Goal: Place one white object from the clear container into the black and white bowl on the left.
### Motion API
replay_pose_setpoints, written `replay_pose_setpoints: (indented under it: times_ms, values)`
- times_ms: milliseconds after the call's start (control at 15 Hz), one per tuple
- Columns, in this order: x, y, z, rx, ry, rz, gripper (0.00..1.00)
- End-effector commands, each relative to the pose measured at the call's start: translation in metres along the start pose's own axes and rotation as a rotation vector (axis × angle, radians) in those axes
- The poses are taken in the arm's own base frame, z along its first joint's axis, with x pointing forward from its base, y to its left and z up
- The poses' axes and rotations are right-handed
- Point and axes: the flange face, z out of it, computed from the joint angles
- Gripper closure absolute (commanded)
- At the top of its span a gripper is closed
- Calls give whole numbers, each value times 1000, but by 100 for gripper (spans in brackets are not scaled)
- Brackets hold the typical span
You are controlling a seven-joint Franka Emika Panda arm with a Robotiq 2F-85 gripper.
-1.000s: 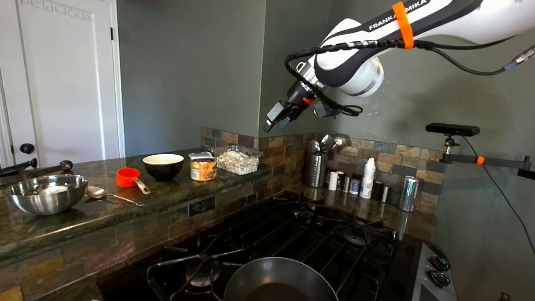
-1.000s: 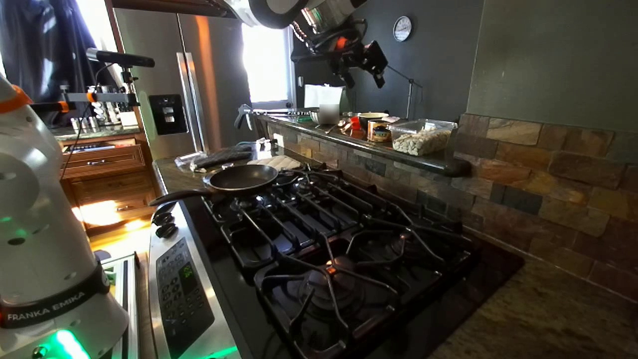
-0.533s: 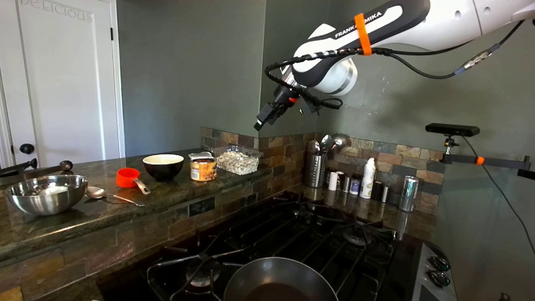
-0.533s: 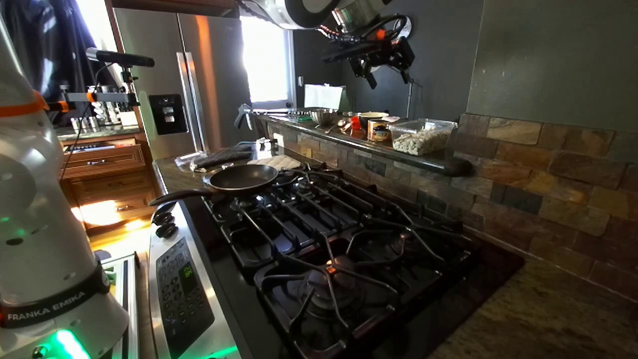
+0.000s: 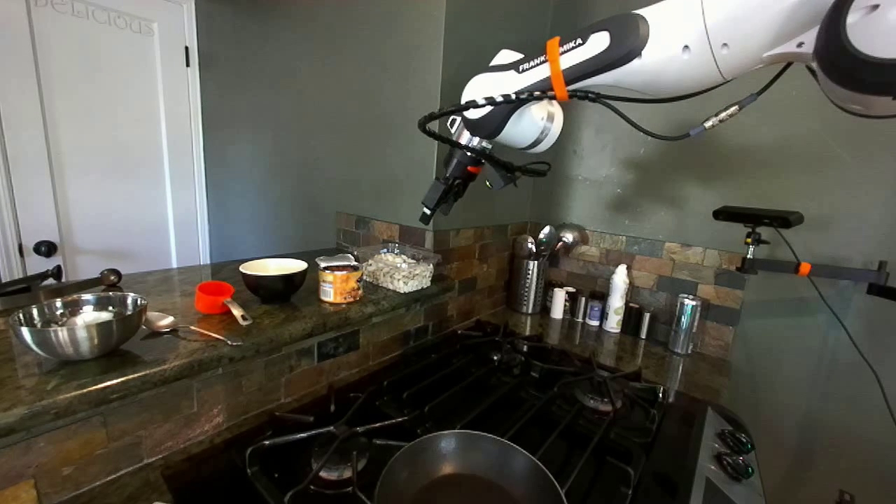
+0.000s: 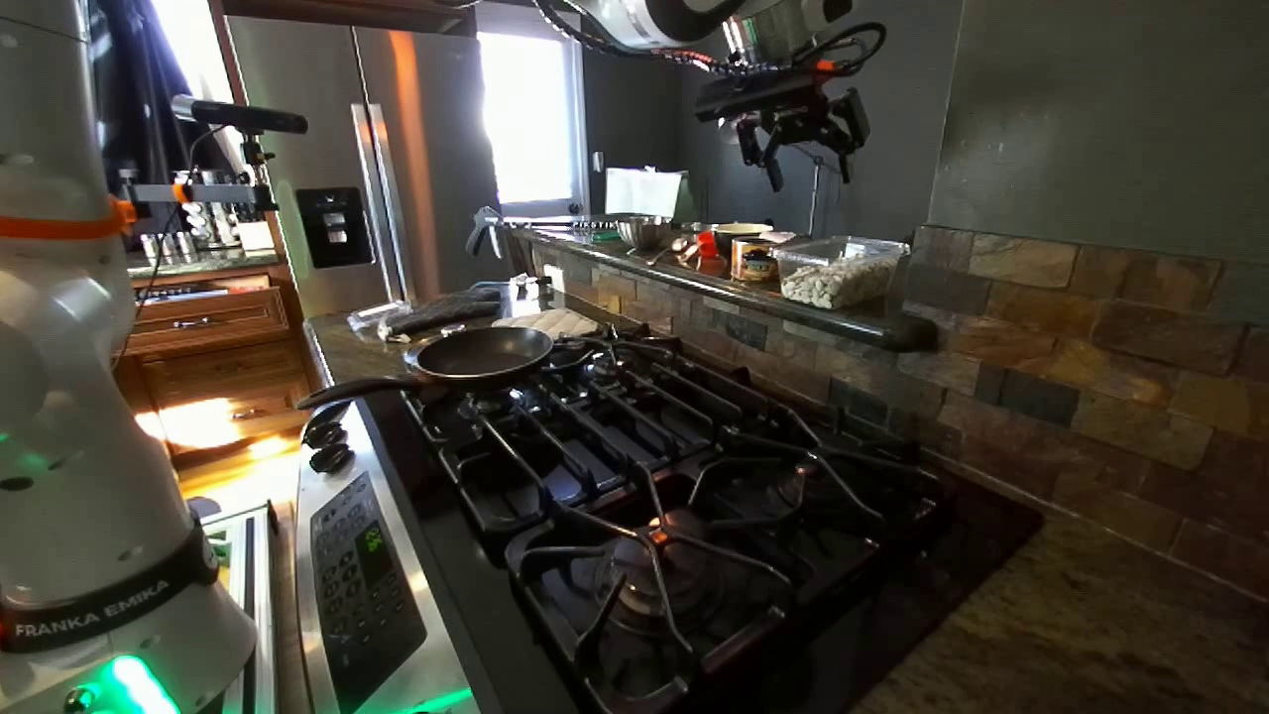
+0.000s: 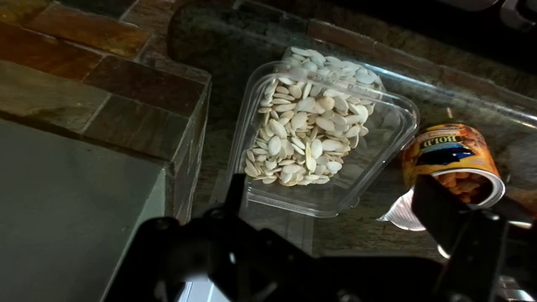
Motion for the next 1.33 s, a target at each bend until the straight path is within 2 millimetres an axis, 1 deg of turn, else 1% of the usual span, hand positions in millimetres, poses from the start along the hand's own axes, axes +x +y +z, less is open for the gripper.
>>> replay_pose_setpoints:
  times_ms: [0, 333, 533, 667, 933, 1267]
  values:
    - [22, 11, 14, 59, -28, -95, 0]
    - [34, 18, 32, 143, -64, -322, 0]
    - [38, 20, 48, 149, -93, -396, 0]
    - [42, 18, 60, 144, -103, -391, 0]
    - [48, 8, 74, 129, -108, -343, 0]
    - [50, 5, 92, 65, -138, -210, 0]
